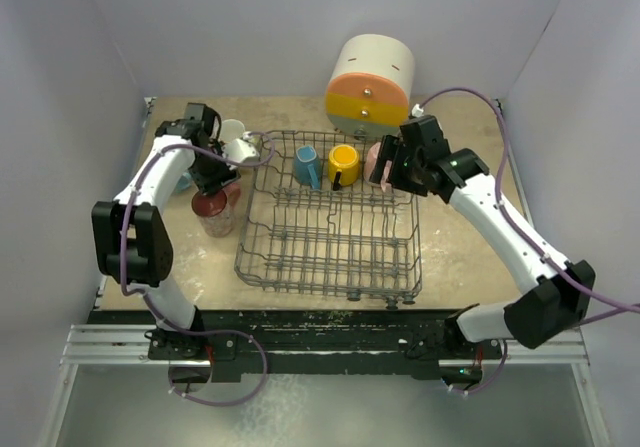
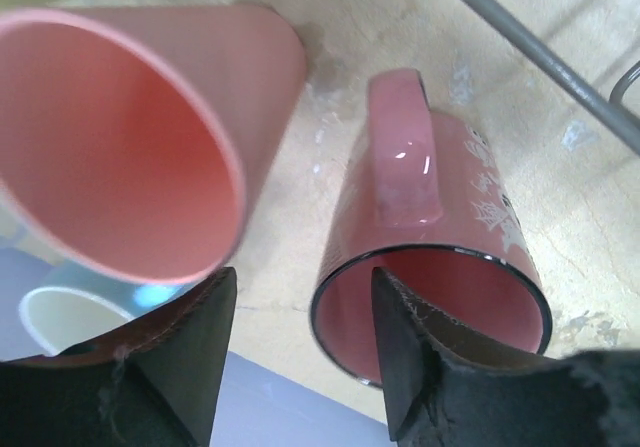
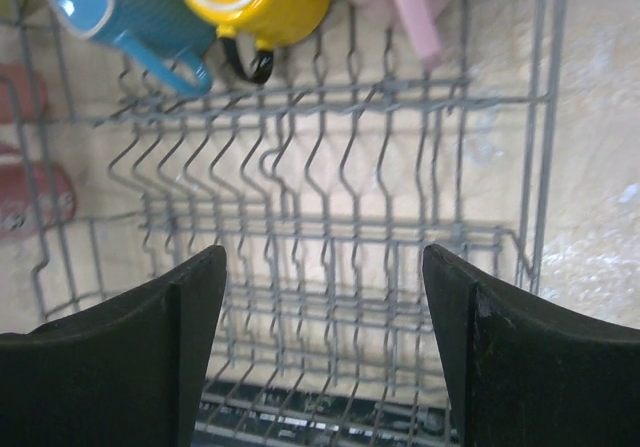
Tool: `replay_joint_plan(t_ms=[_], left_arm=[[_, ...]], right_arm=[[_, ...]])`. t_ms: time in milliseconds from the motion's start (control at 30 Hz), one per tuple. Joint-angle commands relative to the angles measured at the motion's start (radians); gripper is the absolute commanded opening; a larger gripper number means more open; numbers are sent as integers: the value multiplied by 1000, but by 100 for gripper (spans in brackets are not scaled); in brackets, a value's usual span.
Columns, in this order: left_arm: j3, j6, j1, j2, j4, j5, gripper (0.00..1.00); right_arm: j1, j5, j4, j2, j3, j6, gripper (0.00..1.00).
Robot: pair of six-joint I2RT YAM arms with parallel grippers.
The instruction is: Unload the cups from the dish rack
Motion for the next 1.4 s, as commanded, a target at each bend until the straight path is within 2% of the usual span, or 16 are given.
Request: replay_joint_plan(t_ms=[0,33,67,100,200,367,600,833,1167,1367], left_arm=[[148,-57,4,-94,-72,82,73],[171,-64,4,-107,-88,95,78],[190,-68,4,-124,-102,108,96],[209,-67,4,-141,-110,124,100],[249,-65,4,-202,-117,179,99],[221,-151,4,-316,-11,205,99],[257,-270,4,-331,-32,358,99],[274,-312,4,-335,-48,446,99],[276,-290,4,-360,-58,450,99],[282,-307,4,-361,-42,463,99]], right_arm=[[-6,188,13,85,81,-48,79],[-6,208,29,105,89,-62,78],[-6,219,49,138,98,-85,76],[-6,217,75,164,104,-113,75],[-10,247,125,249,130,-189,74],[-43,206,183,373,167,-257,73],[-74,147,248,470,184,-335,71],[-79,142,270,560,197,-382,63],[-78,103,349,577,156,-364,41],[-77,101,355,551,131,-347,17]])
